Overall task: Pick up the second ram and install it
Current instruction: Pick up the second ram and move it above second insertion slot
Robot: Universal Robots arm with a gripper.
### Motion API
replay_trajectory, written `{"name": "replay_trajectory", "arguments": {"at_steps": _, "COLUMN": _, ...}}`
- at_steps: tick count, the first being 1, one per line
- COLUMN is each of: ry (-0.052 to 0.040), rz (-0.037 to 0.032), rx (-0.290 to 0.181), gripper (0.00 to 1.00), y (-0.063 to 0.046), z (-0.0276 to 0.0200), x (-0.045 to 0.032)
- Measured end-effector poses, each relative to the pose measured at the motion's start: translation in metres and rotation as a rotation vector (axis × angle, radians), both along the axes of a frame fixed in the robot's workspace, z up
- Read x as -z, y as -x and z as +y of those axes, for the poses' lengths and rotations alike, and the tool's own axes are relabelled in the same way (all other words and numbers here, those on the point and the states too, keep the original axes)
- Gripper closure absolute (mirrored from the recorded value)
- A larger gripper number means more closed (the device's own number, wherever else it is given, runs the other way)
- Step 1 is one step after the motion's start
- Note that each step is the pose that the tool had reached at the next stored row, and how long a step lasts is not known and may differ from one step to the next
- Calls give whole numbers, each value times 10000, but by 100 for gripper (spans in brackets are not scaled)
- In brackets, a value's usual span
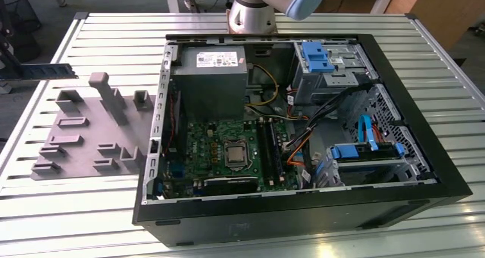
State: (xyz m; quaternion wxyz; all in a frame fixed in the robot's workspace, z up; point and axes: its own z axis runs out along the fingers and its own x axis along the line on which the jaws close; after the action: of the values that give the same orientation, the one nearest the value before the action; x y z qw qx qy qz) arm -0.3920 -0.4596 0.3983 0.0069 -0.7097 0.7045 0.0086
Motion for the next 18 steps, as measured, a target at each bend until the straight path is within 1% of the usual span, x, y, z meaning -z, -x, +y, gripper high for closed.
{"name": "replay_trajectory", "arguments": {"at_steps": 4, "ry": 1, "rz": 2, "rx": 0, "gripper": 86, "y": -3, "z": 0, "x": -2}}
{"name": "replay_trajectory", "arguments": {"at_steps": 7, "ry": 1, "rz": 2, "rx": -1, "gripper": 86, "y": -25, "z": 0, "x": -2}}
{"name": "replay_trajectory", "arguments": {"at_steps": 18, "ry": 1, "rz": 3, "rx": 0, "gripper": 86, "y": -202, "z": 0, "x": -2}}
